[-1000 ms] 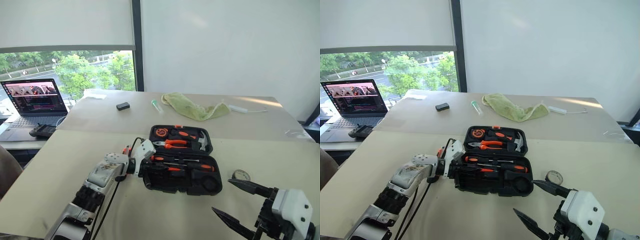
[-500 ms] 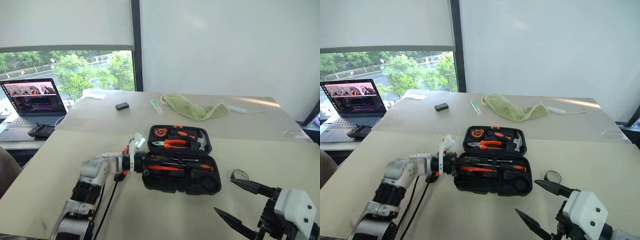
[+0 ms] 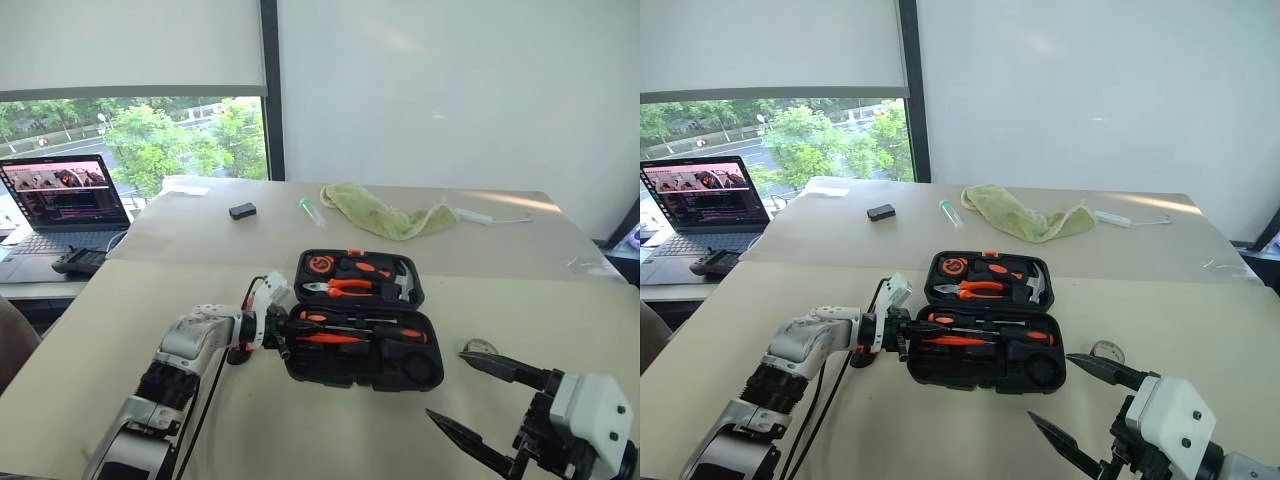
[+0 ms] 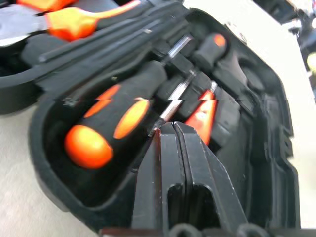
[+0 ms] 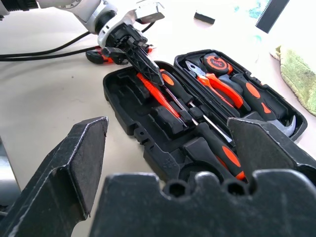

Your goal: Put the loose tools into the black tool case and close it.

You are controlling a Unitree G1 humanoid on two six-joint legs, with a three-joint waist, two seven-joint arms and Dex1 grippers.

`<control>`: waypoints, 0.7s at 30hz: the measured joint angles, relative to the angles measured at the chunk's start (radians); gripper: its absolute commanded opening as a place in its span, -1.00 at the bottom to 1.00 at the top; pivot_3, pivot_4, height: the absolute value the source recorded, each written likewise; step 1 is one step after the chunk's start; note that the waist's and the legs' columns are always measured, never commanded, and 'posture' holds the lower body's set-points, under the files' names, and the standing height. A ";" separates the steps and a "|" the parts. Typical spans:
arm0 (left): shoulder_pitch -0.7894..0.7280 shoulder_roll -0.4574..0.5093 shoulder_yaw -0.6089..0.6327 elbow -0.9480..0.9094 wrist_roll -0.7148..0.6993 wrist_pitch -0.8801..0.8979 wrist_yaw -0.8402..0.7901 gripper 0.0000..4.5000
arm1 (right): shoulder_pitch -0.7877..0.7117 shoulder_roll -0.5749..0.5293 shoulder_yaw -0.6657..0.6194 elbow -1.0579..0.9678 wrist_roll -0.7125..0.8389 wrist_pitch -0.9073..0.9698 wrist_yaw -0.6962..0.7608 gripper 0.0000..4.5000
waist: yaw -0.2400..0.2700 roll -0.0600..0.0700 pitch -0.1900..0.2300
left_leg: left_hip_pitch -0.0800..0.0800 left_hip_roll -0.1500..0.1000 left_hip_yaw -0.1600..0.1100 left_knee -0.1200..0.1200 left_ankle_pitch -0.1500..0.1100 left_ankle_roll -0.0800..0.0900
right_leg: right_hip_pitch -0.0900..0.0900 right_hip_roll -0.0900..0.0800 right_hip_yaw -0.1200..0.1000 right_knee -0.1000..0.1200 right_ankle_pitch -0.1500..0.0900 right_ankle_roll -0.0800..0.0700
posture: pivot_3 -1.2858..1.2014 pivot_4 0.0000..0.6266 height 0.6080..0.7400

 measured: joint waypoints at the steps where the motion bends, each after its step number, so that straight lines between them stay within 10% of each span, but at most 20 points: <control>1: 0.018 0.006 -0.012 -0.017 0.008 -0.032 -0.018 -0.98 | 0.006 -0.001 0.000 0.000 0.000 0.000 0.000 1.00 | 0.000 0.000 0.000 | 0.000 0.000 0.000 0.000 0.000 0.000 | 0.000 -0.001 0.000 0.000 0.000 -0.001 | 0.03 -0.52 1.00; 9: 0.049 0.013 -0.078 -0.038 0.099 -0.218 -0.040 -0.98 | 0.008 -0.016 0.000 0.000 0.008 -0.001 -0.002 1.00 | 0.014 0.001 -0.001 | 0.004 -0.001 0.000 0.001 -0.001 0.002 | 0.005 -0.007 -0.002 -0.001 -0.002 -0.004 | 0.03 -0.52 1.00; 15: 0.067 0.012 0.093 -0.103 -0.058 0.008 0.026 -0.98 | 0.010 -0.024 -0.002 0.000 0.018 -0.002 -0.001 1.00 | 0.012 -0.001 0.001 | -0.001 0.000 0.000 0.002 0.000 0.001 | -0.001 -0.003 -0.002 0.001 0.002 0.004 | 0.03 -0.52 1.00; 21: 0.013 0.064 0.325 -0.243 -0.140 0.241 0.258 -0.19 | -0.078 -0.025 0.008 0.003 0.018 0.009 0.018 1.00 | 0.008 -0.001 0.001 | -0.001 0.000 0.000 0.001 0.000 0.001 | 0.000 -0.001 -0.001 0.000 0.002 0.005 | 0.03 -0.52 1.00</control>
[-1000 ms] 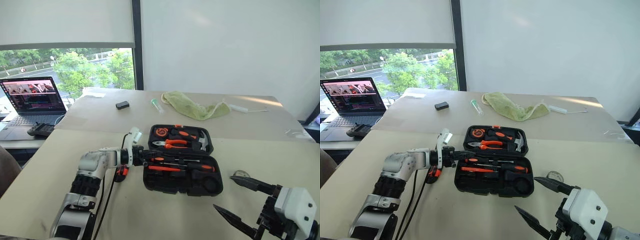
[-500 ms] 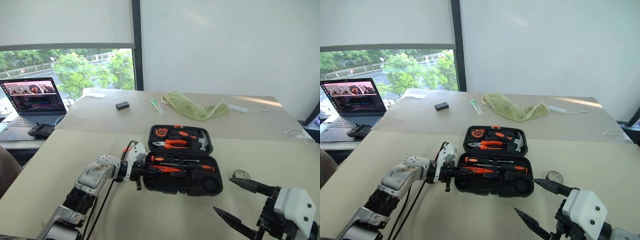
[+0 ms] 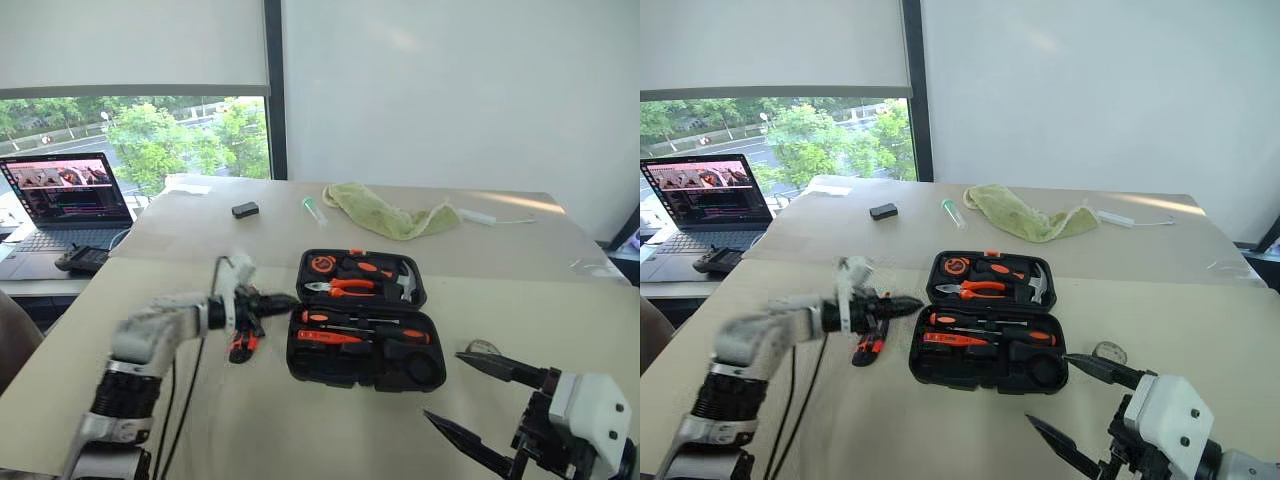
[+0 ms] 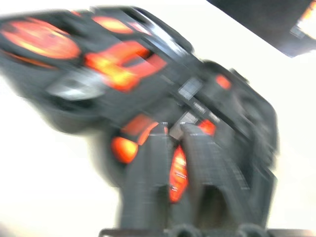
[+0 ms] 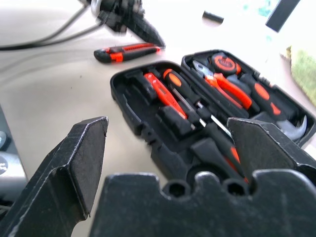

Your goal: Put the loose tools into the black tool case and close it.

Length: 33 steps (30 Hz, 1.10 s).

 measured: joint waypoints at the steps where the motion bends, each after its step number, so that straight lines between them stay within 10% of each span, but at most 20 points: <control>1: -0.002 0.000 0.026 -0.018 -0.004 0.026 0.038 -0.09 | -0.018 -0.001 0.006 0.003 0.000 0.004 0.005 1.00 | -0.001 0.000 0.000 | 0.000 0.000 0.000 0.000 0.000 0.000 | 0.000 0.000 0.000 0.000 0.000 0.000 | 0.03 -0.52 1.00; 5: -0.004 -0.001 0.088 -0.097 0.026 0.176 0.254 0.58 | -0.093 -0.004 0.042 0.042 0.000 0.031 0.037 1.00 | 0.000 -0.001 0.001 | 0.000 -0.001 0.000 0.000 0.000 0.000 | 0.001 0.000 0.000 0.000 0.000 0.000 | 0.03 -0.52 1.00; 27: 0.026 -0.212 0.052 -0.289 0.166 0.648 0.653 0.58 | -0.233 -0.002 0.108 0.118 -0.019 0.097 0.137 1.00 | 0.009 -0.003 0.002 | 0.001 -0.001 -0.001 -0.001 0.002 -0.004 | 0.000 0.001 0.001 0.001 0.001 -0.002 | 0.03 -0.52 1.00; 33: 0.053 -0.248 0.004 -0.282 0.241 0.590 0.729 -0.18 | -0.217 -0.002 0.062 0.102 -0.007 0.121 0.140 1.00 | 0.010 0.000 0.000 | 0.003 0.000 -0.001 -0.001 0.002 -0.004 | 0.001 -0.003 0.001 0.002 0.001 -0.003 | 0.03 -0.52 1.00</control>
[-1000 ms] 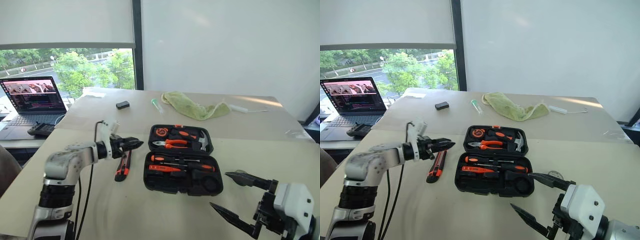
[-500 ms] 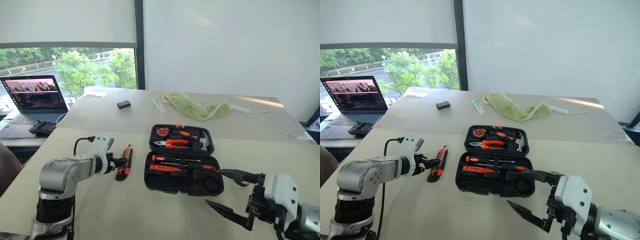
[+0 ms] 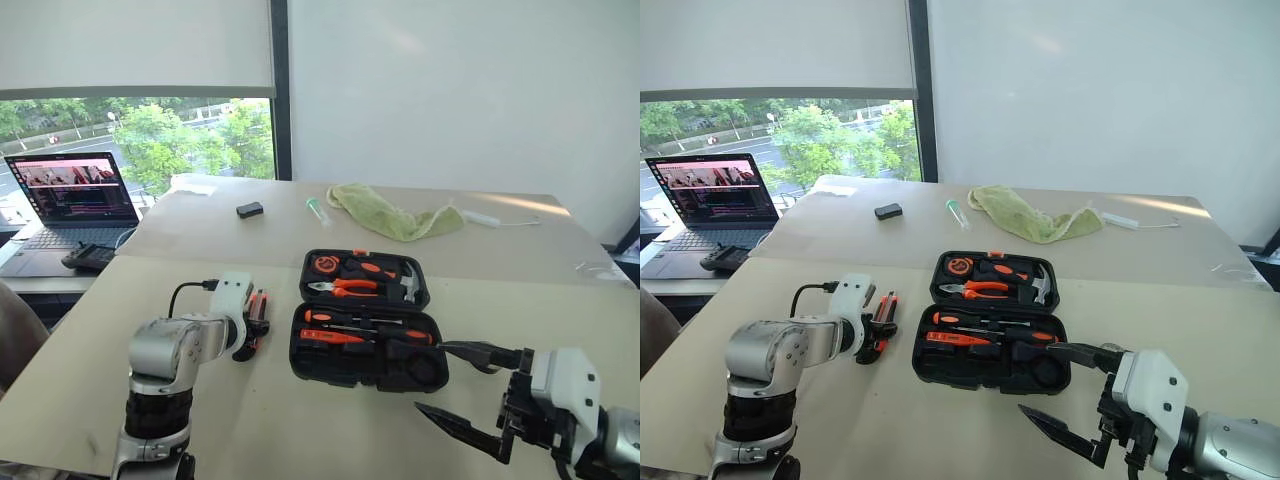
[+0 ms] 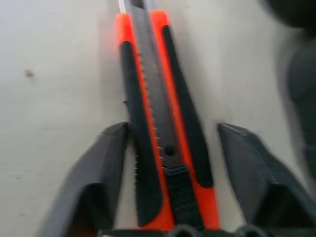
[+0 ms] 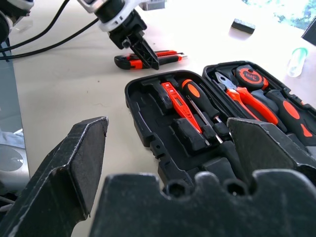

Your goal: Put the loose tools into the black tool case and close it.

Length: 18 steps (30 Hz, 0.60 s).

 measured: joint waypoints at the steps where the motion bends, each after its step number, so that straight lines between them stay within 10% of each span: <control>1: 0.014 0.008 -0.005 -0.001 0.000 -0.031 -0.010 -0.24 | 0.003 0.000 -0.002 -0.003 0.002 0.005 0.000 1.00 | 0.000 0.000 0.000 | 0.000 0.000 0.000 0.000 0.000 0.000 | 0.000 -0.004 0.000 0.000 0.000 -0.001 | 0.03 -0.52 1.00; 9: -0.096 0.151 0.104 0.173 -0.193 -0.268 -0.388 -0.27 | 0.062 0.070 -0.004 -0.033 -0.024 0.008 -0.024 1.00 | 0.008 -0.003 0.002 | -0.005 0.000 -0.001 0.001 0.003 -0.002 | -0.004 0.003 -0.005 0.000 -0.002 -0.009 | 0.03 -0.52 1.00; 18: -0.349 0.291 -0.378 0.240 -0.239 -0.437 -0.882 -0.27 | 0.129 0.136 -0.039 -0.046 -0.055 0.006 -0.027 1.00 | -0.005 -0.001 0.001 | -0.004 -0.002 0.003 0.001 0.001 0.000 | -0.003 0.007 0.000 -0.003 0.000 0.000 | 0.03 -0.52 1.00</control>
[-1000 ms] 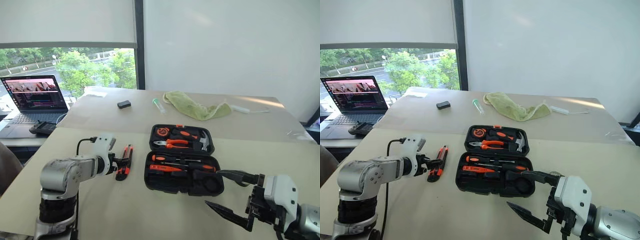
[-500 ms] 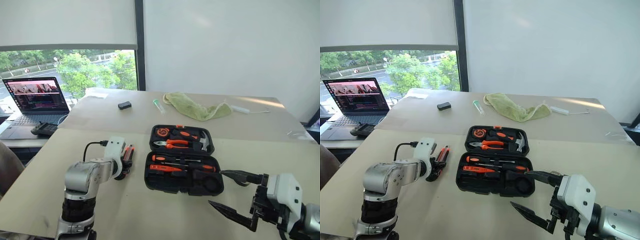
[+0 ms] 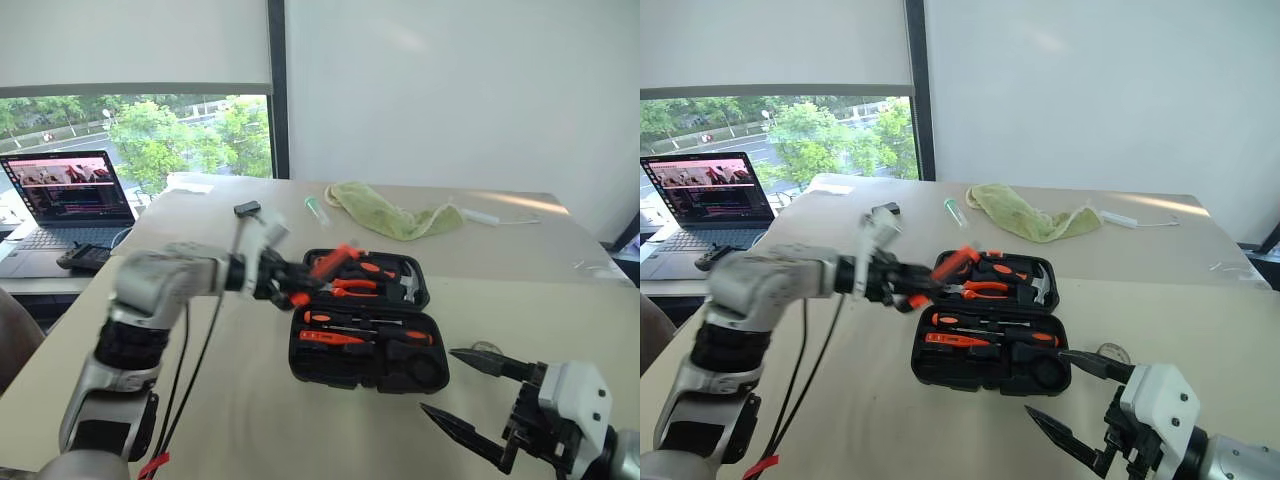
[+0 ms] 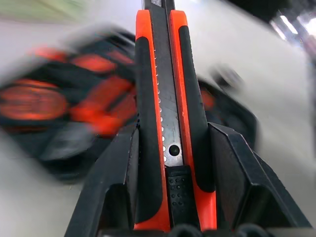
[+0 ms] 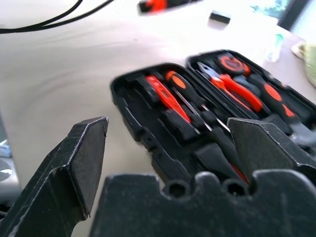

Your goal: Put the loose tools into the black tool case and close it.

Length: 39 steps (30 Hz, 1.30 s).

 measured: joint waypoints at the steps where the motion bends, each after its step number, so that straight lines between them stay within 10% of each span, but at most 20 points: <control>1: -0.002 0.003 -0.069 -0.005 0.029 -0.043 -0.032 -0.27 | 0.025 0.011 -0.013 -0.006 -0.002 -0.001 0.002 1.00 | -0.001 0.000 0.000 | 0.000 0.000 0.000 0.000 -0.001 0.001 | 0.000 0.001 0.000 0.000 0.000 0.000 | 0.03 -0.52 1.00; 8: 0.032 0.028 -0.316 -0.012 0.227 -0.340 -0.139 -0.27 | 0.129 0.060 -0.081 -0.046 -0.011 -0.015 0.020 1.00 | -0.005 0.001 0.001 | 0.001 0.002 0.000 0.000 -0.001 0.002 | 0.000 0.002 0.001 0.001 -0.003 -0.005 | 0.03 -0.52 1.00; 22: 0.041 0.004 -0.398 0.147 0.460 -0.761 -0.262 -0.27 | 0.214 0.065 -0.100 -0.050 -0.016 -0.086 0.011 1.00 | 0.006 0.002 0.001 | 0.002 0.002 0.000 0.001 -0.002 0.003 | 0.002 0.001 0.001 0.001 -0.002 -0.002 | 0.03 -0.52 1.00; 39: 0.020 -0.079 -0.369 0.171 0.527 -0.602 -0.332 -0.27 | 0.198 -0.108 -0.428 0.137 0.223 -0.037 0.275 1.00 | 0.006 0.006 -0.002 | 0.003 0.002 -0.001 0.002 -0.002 0.004 | 0.004 0.002 0.002 0.001 -0.002 -0.002 | 0.03 -0.52 1.00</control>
